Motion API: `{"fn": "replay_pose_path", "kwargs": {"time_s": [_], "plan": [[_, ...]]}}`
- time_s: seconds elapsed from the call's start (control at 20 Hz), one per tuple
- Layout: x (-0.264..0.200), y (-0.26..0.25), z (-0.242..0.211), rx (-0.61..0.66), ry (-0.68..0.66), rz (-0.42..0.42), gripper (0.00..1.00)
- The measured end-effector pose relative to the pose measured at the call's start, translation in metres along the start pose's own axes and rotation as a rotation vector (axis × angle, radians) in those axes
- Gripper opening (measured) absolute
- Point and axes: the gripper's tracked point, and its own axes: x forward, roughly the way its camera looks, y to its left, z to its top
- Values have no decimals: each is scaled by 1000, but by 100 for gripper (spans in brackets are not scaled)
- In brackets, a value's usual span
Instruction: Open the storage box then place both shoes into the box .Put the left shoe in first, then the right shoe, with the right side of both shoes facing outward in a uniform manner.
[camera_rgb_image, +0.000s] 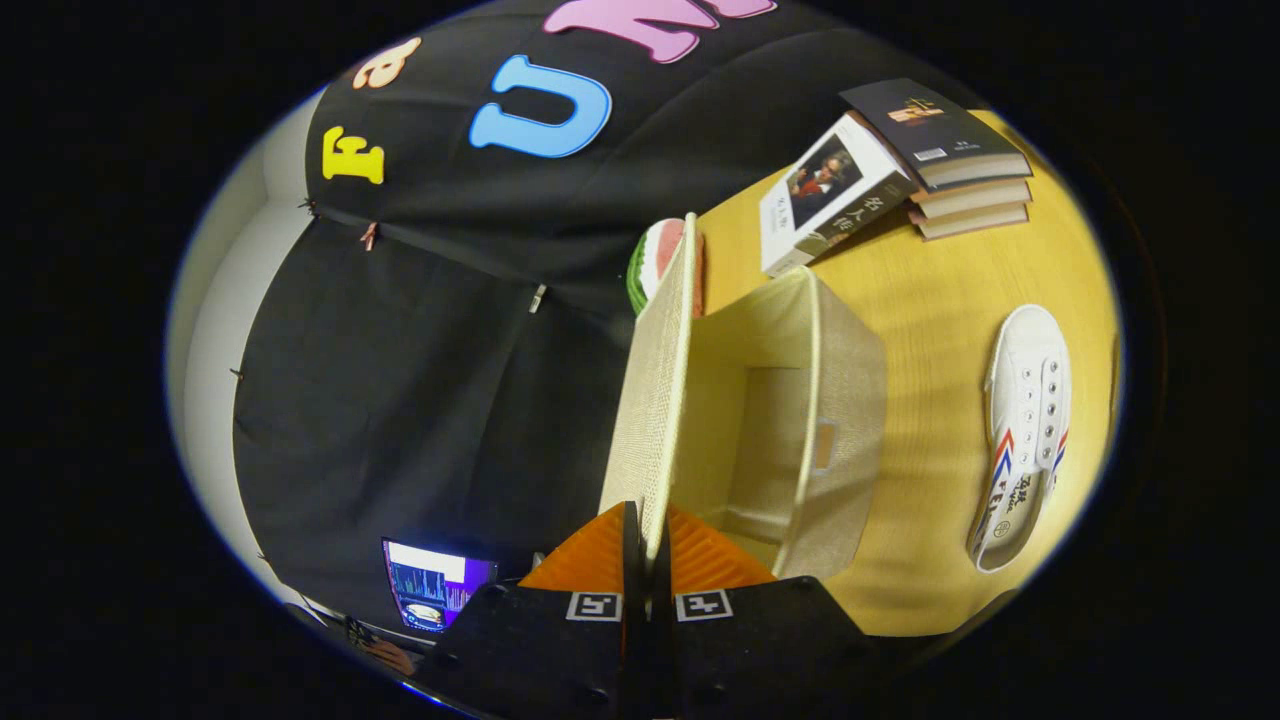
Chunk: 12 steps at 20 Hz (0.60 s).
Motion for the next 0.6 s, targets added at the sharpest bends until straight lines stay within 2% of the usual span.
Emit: {"fn": "replay_pose_path", "kwargs": {"time_s": [0.25,0.6], "plan": [[26,61,-2,-78,27,62,5],[100,132,-20,-155,86,151,5]]}}
